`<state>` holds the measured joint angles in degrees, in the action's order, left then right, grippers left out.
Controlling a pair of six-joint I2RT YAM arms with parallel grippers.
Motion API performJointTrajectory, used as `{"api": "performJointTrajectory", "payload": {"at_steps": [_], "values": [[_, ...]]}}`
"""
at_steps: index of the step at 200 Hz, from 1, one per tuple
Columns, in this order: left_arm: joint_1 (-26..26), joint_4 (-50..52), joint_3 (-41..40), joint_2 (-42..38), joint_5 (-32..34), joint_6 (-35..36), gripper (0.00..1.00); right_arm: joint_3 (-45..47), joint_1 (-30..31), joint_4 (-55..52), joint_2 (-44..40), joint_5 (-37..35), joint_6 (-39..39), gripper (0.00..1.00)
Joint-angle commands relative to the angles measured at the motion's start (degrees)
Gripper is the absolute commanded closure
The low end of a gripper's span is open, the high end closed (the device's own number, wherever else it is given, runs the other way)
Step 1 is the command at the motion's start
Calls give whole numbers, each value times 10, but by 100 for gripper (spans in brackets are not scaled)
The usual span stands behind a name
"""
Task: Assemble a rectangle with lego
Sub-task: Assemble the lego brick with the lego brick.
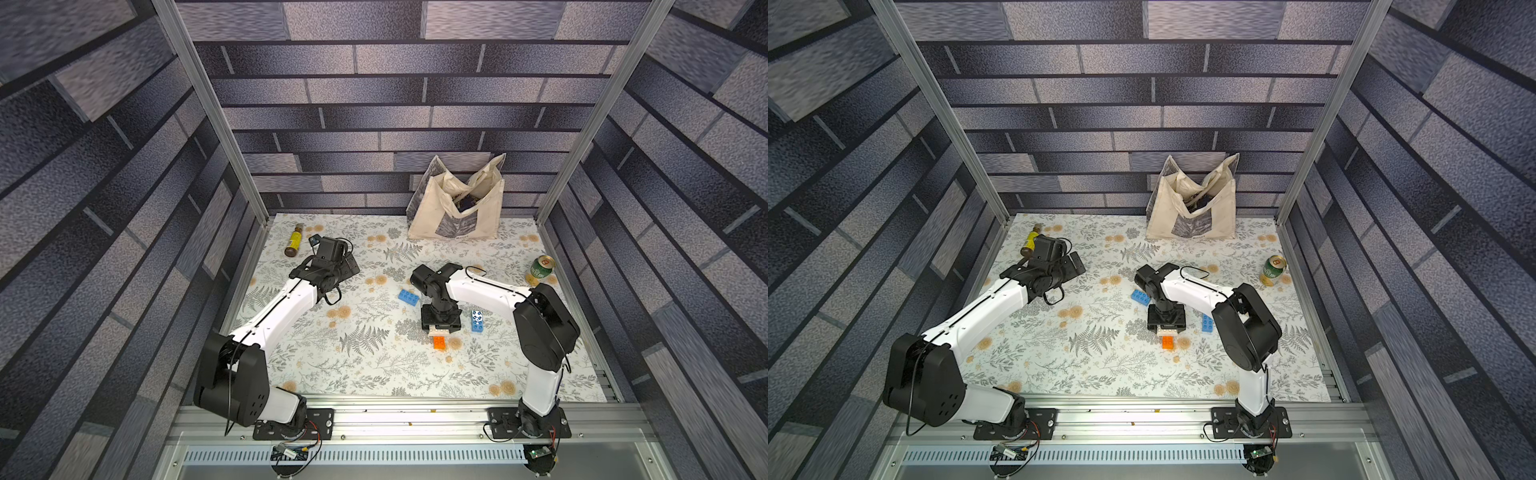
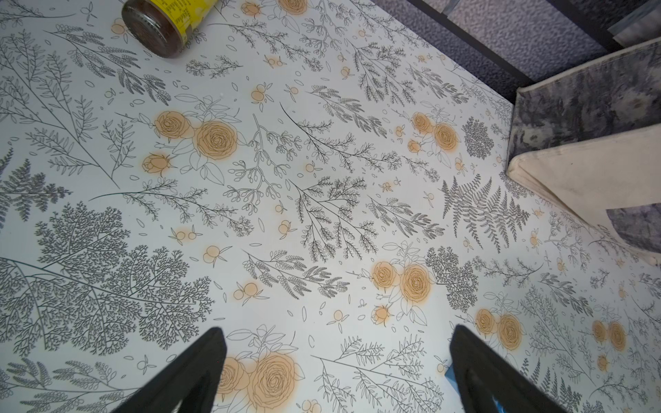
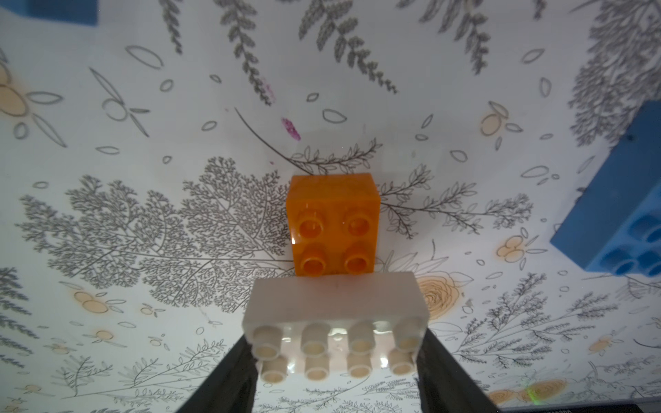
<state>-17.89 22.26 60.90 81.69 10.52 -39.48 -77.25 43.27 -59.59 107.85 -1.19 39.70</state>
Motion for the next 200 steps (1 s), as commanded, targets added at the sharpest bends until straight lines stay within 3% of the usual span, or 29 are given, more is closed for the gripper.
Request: {"api": "performJointTrajectory", "payload": {"at_steps": [1, 42, 68, 110, 163, 200], "values": [[4, 12, 6, 0, -1, 0, 0, -10, 2, -2, 16, -13, -8, 37], [3, 12, 6, -1, 0, 1, 0, -25, 3, -13, 4, -26, -7, 9], [3, 12, 6, -2, 0, 3, 0, -27, 2, -14, -9, -23, -7, 2], [3, 13, 5, -4, 4, 3, 0, -36, -22, -34, -66, -48, -4, 2], [3, 11, 7, -4, 6, 4, 0, 39, -118, -56, -142, -92, -3, 6], [3, 11, 13, 2, 1, 8, 0, 90, -183, 4, -146, -70, -4, 6]]}}
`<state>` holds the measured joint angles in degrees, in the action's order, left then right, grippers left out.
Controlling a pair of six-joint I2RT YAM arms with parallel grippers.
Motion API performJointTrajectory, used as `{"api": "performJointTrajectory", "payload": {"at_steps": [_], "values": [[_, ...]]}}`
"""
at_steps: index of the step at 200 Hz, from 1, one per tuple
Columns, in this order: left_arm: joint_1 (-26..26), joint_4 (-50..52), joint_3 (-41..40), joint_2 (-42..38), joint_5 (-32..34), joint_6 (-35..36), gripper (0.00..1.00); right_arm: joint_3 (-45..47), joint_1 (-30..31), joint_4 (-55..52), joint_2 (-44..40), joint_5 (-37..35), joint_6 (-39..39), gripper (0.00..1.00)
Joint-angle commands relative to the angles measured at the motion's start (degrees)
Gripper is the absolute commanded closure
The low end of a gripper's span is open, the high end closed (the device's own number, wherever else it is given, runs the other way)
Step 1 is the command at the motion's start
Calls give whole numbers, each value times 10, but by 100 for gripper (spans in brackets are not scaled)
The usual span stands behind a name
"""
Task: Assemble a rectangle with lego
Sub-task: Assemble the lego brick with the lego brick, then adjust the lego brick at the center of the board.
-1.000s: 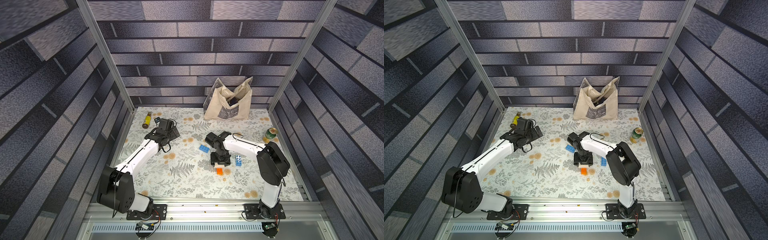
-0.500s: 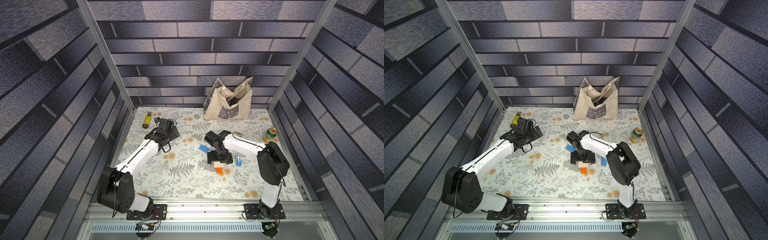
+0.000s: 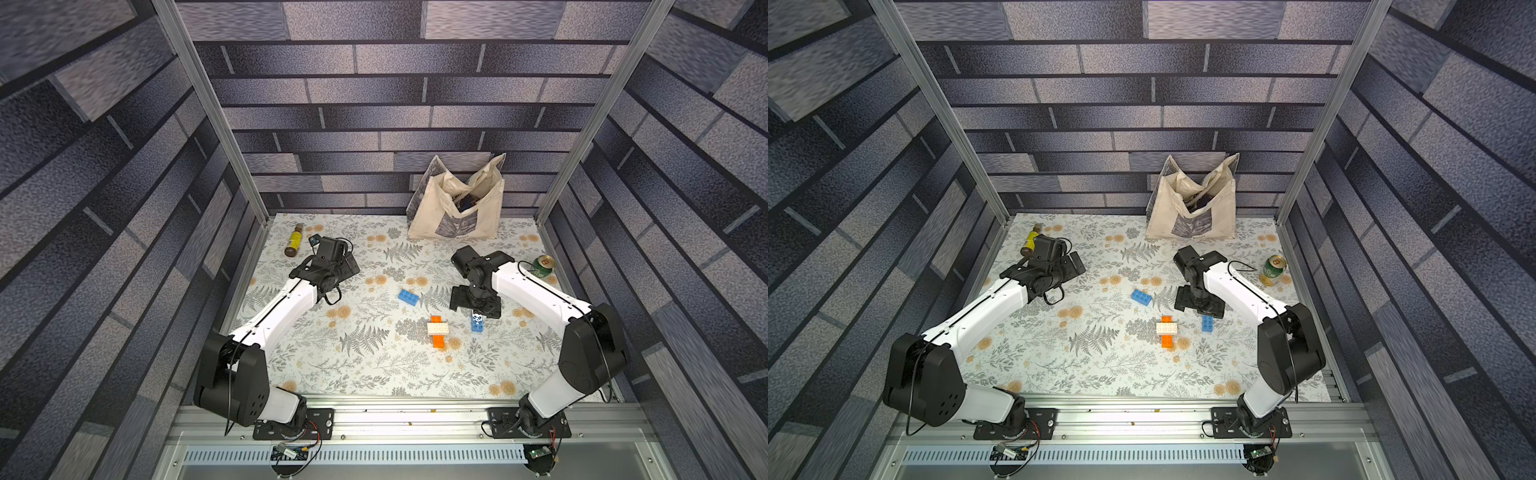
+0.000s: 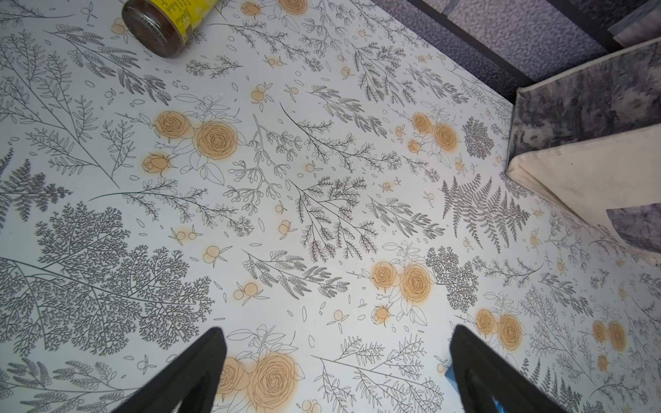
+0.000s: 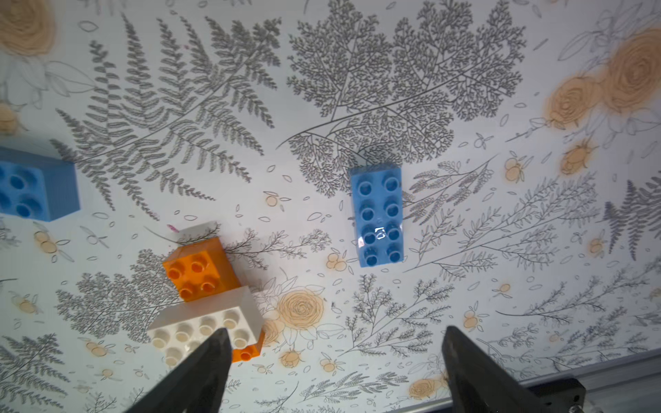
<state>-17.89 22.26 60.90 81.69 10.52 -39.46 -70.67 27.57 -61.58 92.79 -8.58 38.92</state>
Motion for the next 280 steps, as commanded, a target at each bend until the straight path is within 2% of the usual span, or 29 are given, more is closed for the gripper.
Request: {"api": "performJointTrajectory", "payload": {"at_steps": [1, 39, 85, 137, 200, 280], "values": [[3, 12, 13, 2, 1, 7, 0, 24, -28, 26, 5, 4, 3, 6], [2, 17, 25, 9, -5, 11, 0, 13, -71, 83, 57, 25, -10, 5], [2, 23, 27, 11, -5, 11, 0, -21, -88, 122, 124, 44, -18, 6], [4, 26, 29, 15, -5, 12, 0, -55, -88, 148, 170, 81, -25, 15], [4, 23, 25, 14, 0, 8, 0, -30, -80, 155, 159, 125, -19, 22], [5, 22, 23, 15, 0, 7, 0, 26, -34, 149, 124, 137, 16, 24]]}}
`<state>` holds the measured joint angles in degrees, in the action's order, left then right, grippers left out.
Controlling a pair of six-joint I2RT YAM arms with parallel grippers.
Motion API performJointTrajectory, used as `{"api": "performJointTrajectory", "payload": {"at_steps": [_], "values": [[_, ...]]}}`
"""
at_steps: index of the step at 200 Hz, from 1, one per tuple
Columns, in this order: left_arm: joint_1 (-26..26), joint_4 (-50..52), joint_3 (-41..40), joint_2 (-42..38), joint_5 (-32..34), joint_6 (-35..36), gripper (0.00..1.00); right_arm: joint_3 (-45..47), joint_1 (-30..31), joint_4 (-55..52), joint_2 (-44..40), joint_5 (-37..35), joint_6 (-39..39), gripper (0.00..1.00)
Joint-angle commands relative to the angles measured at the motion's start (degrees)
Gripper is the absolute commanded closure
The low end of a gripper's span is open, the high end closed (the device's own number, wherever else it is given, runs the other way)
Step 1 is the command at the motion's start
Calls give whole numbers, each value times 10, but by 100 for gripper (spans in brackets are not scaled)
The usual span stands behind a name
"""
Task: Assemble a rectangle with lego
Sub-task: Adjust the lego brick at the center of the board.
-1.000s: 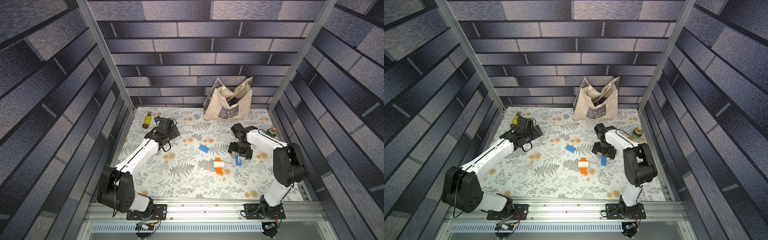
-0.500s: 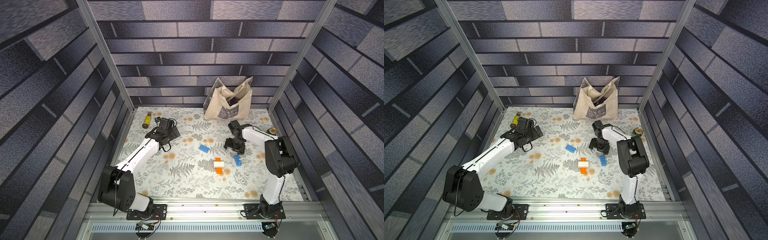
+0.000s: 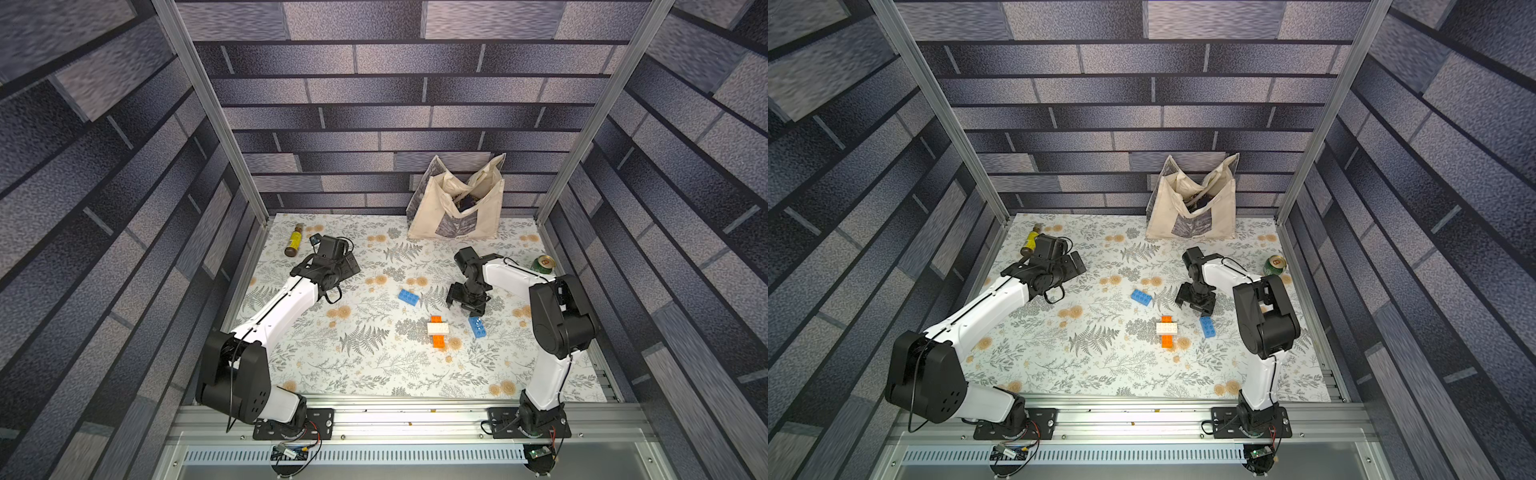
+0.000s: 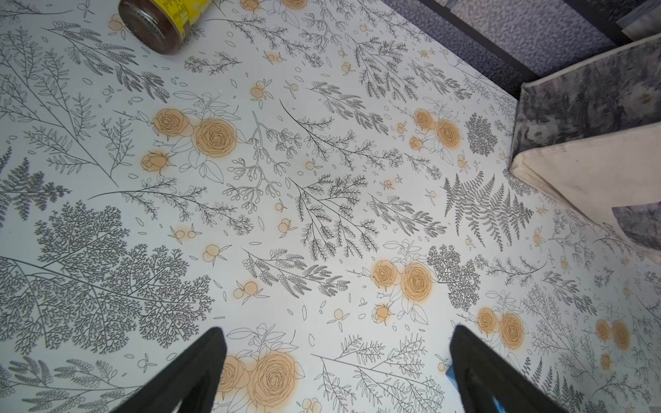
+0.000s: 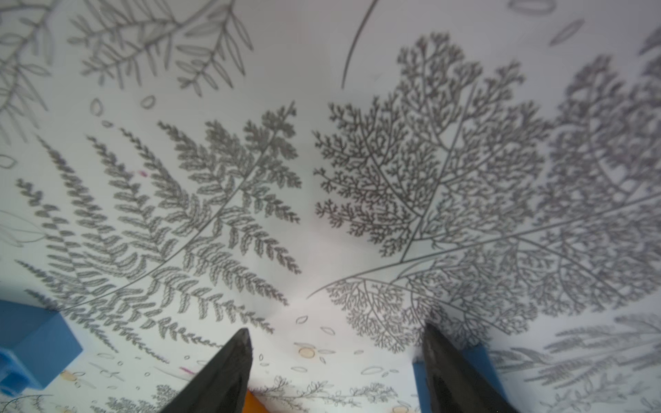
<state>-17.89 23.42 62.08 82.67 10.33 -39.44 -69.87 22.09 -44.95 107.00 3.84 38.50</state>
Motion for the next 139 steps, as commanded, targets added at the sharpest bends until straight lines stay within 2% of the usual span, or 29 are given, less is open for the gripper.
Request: {"api": "performJointTrajectory", "payload": {"at_steps": [1, 80, 104, 124, 139], "values": [[4, 10, 11, 5, 1, 7, 0, 19, 22, -18, -19, 12, 21, 24], [5, 7, 14, 13, -6, 9, 0, 128, 33, -36, -125, -6, 70, 24], [6, 6, 14, 13, -6, 10, 0, 116, 37, -78, -179, -14, 49, 23], [7, 4, 13, 13, -7, 11, 0, 93, 36, -148, -214, -59, 14, 22], [7, 0, 11, 12, -9, 11, 0, 65, 26, -201, -221, -100, -5, 16]]}}
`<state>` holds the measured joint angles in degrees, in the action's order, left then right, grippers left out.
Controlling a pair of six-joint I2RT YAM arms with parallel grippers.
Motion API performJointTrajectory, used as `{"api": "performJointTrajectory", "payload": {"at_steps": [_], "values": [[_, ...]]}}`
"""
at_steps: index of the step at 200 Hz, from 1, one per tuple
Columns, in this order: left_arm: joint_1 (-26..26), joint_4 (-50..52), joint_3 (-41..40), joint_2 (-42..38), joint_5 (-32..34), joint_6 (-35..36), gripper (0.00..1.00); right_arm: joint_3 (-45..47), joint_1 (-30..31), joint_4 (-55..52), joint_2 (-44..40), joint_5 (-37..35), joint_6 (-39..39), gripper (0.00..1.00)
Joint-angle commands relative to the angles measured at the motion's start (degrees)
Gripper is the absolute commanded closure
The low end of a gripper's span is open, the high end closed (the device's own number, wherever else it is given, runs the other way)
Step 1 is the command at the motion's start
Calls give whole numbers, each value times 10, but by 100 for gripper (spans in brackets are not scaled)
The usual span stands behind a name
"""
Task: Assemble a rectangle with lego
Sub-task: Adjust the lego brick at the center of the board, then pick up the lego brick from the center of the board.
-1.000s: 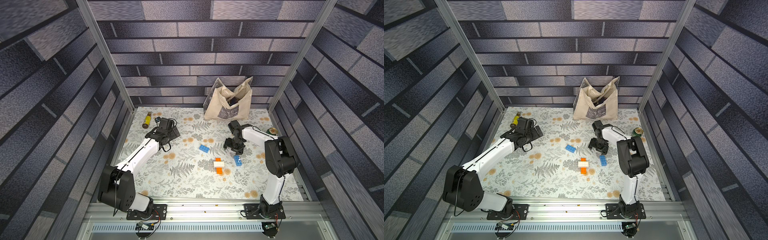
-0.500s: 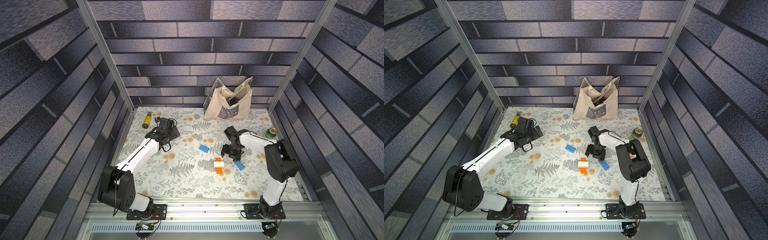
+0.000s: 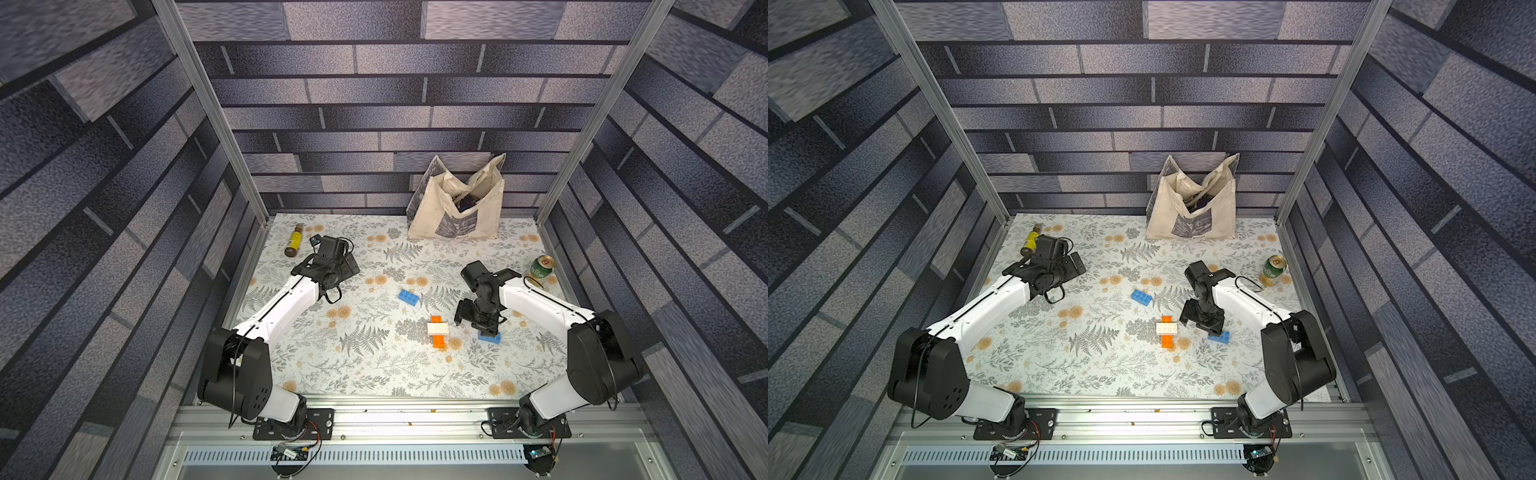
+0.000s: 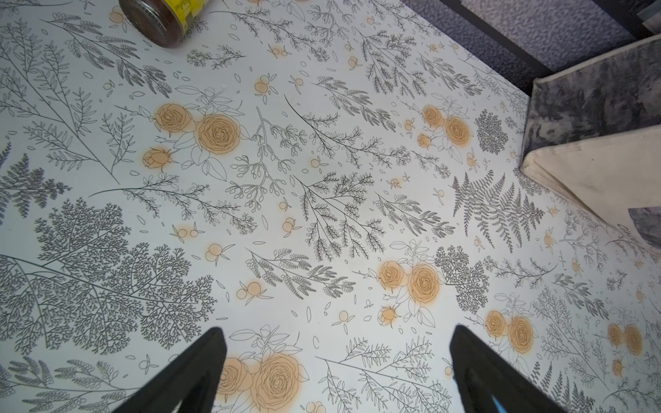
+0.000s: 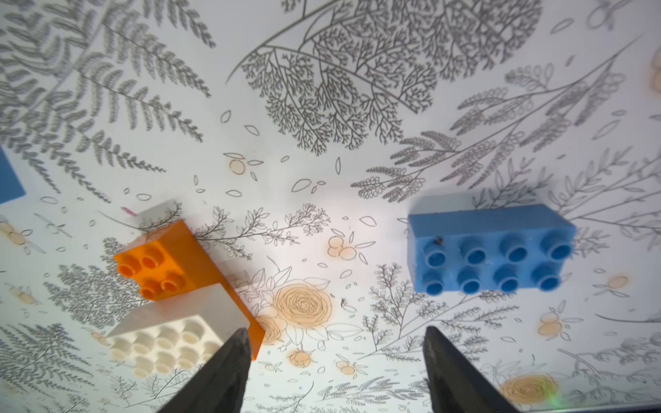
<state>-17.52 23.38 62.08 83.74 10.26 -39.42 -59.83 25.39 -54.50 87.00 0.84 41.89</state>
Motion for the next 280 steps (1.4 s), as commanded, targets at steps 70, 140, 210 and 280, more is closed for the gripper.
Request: {"api": "performJointTrajectory", "payload": {"at_steps": [70, 140, 210, 280], "values": [[6, -5, 1, -9, -8, 11, 0, 31, -91, -66, -1, -34, -128, 4], [7, -1, 1, -18, -4, 7, 0, 14, -124, -37, 61, -8, -204, 11], [7, 2, 6, -14, -6, 7, 0, 24, -130, -12, 77, -4, -201, 21], [7, 3, 2, -18, -7, 7, 0, 29, -132, 2, 89, -12, -194, 23]]}}
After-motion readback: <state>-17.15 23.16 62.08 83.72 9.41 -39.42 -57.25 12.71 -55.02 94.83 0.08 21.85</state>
